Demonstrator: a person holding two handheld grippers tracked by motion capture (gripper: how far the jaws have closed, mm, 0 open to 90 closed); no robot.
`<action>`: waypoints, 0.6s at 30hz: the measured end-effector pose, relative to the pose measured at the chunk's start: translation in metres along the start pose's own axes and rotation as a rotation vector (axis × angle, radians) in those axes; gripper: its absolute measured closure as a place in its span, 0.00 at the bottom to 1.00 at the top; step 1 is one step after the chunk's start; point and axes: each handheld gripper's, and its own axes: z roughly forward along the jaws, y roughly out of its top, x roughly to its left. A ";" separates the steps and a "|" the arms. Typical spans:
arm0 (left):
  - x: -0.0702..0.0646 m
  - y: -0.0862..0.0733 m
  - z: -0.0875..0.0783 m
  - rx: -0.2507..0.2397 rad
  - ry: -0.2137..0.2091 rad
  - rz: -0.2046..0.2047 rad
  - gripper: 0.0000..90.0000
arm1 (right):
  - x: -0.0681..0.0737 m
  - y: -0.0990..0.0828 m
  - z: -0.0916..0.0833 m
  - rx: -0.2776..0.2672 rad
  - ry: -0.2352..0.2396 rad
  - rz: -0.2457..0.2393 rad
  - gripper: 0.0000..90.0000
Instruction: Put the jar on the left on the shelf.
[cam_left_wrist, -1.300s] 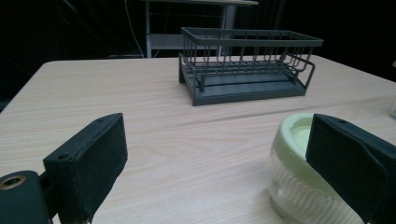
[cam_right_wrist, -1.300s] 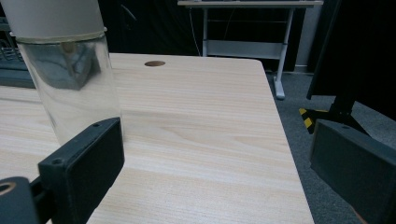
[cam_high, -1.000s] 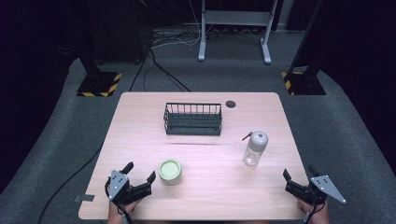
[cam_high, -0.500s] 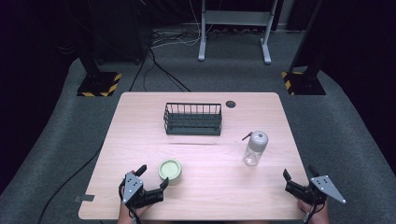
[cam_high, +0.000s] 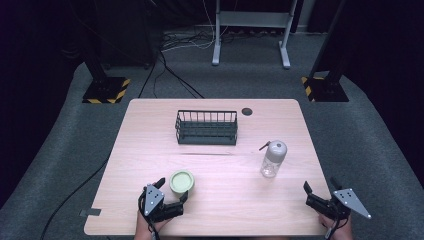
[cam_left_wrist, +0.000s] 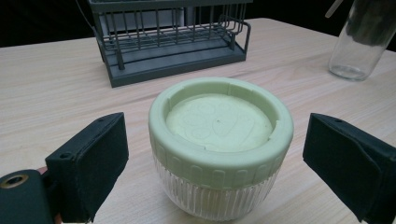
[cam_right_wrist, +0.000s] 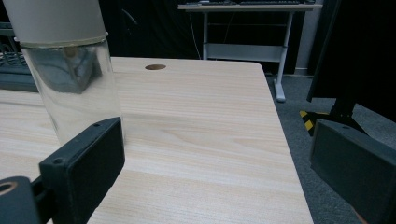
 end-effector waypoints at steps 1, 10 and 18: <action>-0.001 0.000 0.001 0.008 0.005 0.001 0.08 | 0.000 0.000 0.000 0.000 0.000 0.000 0.03; -0.003 0.001 0.010 0.063 0.017 0.009 0.09 | 0.000 0.000 -0.001 -0.005 0.002 0.002 0.03; -0.007 0.003 0.021 0.110 0.039 0.004 0.10 | 0.000 0.000 -0.001 -0.006 0.005 0.004 0.03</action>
